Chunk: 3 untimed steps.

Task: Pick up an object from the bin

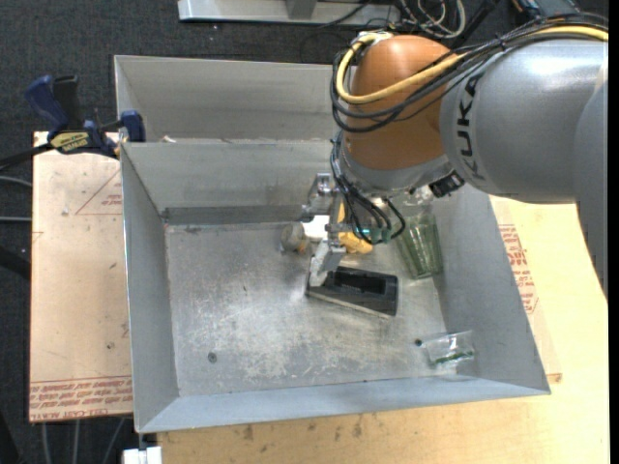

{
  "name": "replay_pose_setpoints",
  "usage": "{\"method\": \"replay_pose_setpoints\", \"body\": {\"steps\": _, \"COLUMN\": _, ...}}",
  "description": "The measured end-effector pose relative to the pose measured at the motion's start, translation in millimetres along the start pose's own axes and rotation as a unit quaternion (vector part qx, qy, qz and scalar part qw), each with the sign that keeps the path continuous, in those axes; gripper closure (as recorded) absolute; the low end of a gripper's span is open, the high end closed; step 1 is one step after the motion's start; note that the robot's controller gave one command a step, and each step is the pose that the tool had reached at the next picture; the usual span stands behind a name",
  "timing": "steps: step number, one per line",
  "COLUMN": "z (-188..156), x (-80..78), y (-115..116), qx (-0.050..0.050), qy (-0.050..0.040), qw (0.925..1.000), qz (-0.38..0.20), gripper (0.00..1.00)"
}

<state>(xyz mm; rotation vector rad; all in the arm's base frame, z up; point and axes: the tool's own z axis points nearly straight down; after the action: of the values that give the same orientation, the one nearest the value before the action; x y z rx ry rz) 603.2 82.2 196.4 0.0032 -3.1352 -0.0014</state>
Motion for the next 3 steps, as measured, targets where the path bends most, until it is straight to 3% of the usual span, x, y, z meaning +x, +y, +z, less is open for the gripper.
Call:
{"method": "replay_pose_setpoints", "body": {"steps": 1, "z": -4, "x": -1.6, "y": 0, "qx": 0.000, "qy": -0.0038, "qw": 1.0000, "qz": 0.001, "gripper": 0.00}}
{"method": "replay_pose_setpoints", "body": {"steps": 2, "z": 14, "x": 4.6, "y": -27, "qx": -0.001, "qy": -0.0050, "qw": 0.9996, "qz": 0.028, "gripper": 0.00}}
{"method": "replay_pose_setpoints", "body": {"steps": 3, "z": 36, "x": 27.5, "y": -46, "qx": 0.000, "qy": -0.0036, "qw": 0.9999, "qz": -0.015, "gripper": 0.00}}
